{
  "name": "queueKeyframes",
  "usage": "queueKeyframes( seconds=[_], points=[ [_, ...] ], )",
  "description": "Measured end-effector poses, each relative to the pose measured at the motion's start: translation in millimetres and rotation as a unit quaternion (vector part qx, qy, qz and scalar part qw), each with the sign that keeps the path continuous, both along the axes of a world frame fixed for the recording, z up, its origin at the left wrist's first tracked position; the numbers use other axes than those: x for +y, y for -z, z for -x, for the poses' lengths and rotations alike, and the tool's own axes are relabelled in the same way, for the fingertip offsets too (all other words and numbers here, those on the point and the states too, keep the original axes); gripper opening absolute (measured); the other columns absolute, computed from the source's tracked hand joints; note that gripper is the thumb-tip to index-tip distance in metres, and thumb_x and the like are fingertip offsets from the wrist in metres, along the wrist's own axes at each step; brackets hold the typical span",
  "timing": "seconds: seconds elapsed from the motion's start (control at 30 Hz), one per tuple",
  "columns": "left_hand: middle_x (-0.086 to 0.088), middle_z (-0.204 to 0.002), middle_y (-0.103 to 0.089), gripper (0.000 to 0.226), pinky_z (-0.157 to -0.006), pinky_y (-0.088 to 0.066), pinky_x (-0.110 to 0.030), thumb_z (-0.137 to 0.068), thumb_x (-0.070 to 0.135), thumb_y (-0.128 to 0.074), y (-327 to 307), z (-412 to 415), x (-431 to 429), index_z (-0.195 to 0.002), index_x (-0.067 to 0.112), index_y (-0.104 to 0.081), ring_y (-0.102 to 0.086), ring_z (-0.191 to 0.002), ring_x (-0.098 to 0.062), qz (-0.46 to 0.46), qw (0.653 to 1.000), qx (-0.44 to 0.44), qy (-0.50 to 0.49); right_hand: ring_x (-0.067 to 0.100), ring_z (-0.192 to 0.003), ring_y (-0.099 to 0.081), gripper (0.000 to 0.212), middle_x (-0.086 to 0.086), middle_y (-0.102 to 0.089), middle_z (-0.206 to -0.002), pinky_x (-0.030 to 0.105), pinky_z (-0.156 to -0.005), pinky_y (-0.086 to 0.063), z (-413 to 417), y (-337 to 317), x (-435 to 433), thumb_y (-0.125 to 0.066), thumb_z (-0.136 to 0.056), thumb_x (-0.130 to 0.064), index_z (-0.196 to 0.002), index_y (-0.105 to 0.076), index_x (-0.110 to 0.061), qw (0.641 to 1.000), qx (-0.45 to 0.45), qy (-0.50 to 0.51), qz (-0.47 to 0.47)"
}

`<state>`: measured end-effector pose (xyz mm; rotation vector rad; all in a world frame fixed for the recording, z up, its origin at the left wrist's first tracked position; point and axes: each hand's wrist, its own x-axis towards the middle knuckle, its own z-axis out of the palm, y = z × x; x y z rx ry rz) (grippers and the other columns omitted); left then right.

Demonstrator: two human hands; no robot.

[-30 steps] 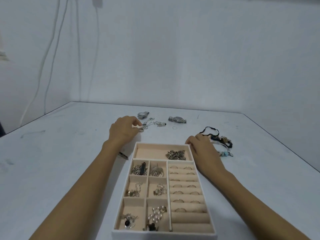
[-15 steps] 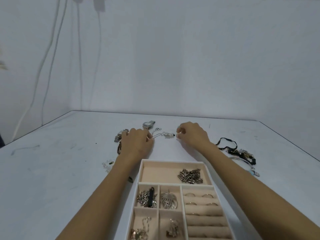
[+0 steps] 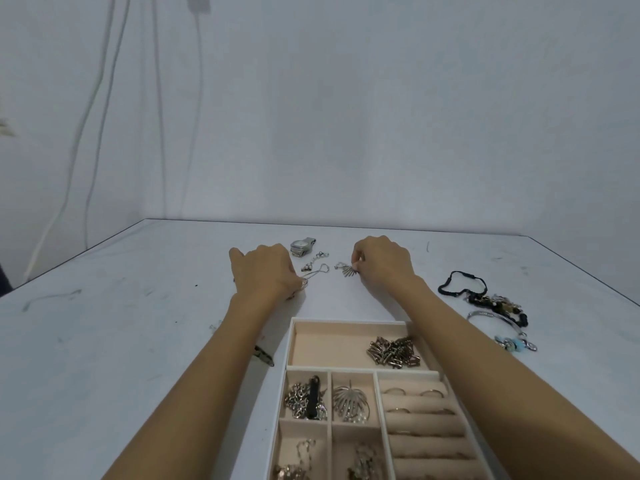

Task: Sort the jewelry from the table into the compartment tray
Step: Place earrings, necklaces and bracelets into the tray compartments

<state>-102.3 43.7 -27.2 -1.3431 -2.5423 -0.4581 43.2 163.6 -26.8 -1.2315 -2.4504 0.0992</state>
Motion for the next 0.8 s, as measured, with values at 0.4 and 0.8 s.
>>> queueKeyframes(
  seconds=[0.4, 0.8],
  points=[
    [0.009, -0.096, -0.067, 0.015, -0.087, -0.029, -0.037, -0.086, 0.040, -0.052, -26.7, 13.4, -18.1, -0.086, 0.031, -0.063, -0.058, -0.094, -0.020, -0.115, 0.976, -0.171, 0.073, 0.022, -0.093, -0.061, 0.016, -0.001, -0.067, -0.099, 0.028, -0.071, -0.041, -14.6, -9.8, -15.7, -0.057, -0.085, -0.012, -0.089, -0.070, -0.019, 0.999, 0.034, -0.017, 0.003],
    [0.003, -0.105, -0.070, 0.011, -0.072, -0.042, -0.026, -0.092, 0.023, -0.053, -113.4, -17.7, -49.8, -0.082, 0.027, -0.053, -0.063, -0.081, -0.010, -0.387, 0.799, -0.407, 0.216, 0.012, -0.073, -0.058, 0.005, -0.002, -0.067, -0.083, 0.028, -0.065, -0.045, -57.3, -37.9, -40.1, -0.066, -0.085, -0.019, -0.084, -0.071, -0.017, 0.940, 0.301, -0.053, 0.151]
  ],
)
